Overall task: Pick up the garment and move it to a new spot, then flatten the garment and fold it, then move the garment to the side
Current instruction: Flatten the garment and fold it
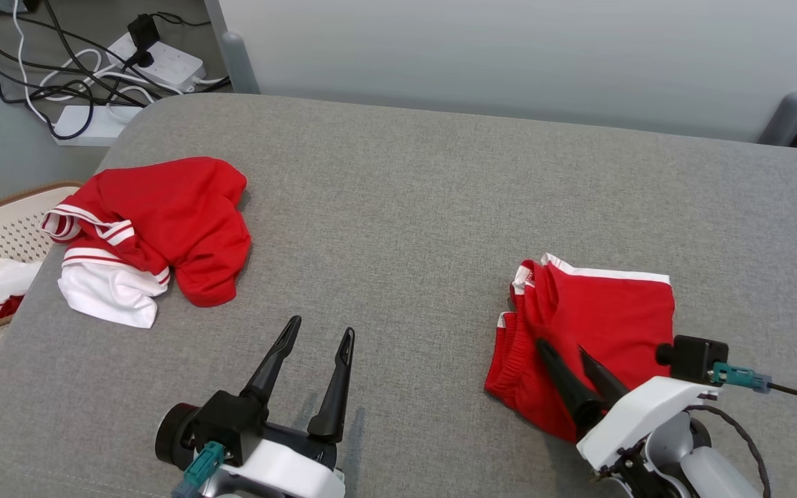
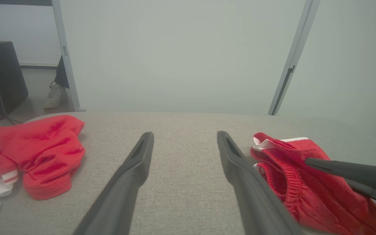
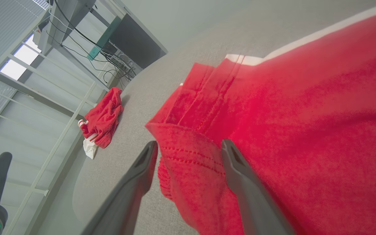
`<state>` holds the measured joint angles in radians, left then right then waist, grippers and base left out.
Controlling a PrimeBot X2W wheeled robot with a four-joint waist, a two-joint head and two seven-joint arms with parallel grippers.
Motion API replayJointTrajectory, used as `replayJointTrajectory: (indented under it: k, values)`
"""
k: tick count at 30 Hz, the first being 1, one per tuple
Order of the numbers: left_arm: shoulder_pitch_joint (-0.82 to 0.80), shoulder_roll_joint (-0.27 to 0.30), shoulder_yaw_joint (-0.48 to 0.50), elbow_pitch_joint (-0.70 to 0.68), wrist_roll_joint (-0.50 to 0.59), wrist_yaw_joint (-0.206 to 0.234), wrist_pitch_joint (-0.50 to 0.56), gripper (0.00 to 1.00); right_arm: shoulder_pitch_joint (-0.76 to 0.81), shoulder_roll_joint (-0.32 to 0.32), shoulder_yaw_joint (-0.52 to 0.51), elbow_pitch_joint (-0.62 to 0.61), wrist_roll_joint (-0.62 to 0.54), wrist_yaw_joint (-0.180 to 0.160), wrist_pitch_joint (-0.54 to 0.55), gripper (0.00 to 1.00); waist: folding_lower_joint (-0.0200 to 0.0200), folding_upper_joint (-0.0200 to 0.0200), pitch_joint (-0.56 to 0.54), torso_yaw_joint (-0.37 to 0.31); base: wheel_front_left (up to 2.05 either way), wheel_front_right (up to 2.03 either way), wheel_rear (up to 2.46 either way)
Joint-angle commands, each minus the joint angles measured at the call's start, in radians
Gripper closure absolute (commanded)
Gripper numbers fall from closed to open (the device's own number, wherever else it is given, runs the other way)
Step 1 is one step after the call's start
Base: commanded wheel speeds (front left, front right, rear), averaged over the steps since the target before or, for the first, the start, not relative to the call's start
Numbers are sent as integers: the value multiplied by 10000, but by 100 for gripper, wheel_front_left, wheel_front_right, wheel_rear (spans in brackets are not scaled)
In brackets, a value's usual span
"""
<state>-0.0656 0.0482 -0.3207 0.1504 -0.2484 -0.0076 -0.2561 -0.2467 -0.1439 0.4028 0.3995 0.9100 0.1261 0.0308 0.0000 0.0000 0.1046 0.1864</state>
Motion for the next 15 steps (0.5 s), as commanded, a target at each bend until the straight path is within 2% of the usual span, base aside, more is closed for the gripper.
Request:
replayJointTrajectory:
  k: [1,15]
  values:
    - [-83,20,305,-230,-47,61,-57,0,-28,65,173,-335,-139,46,15,0,0,0,2,-14,0,0,0]
    - [-154,20,357,-297,-61,85,-57,0,886,444,482,-2002,-160,46,1337,0,0,0,120,-167,0,0,0]
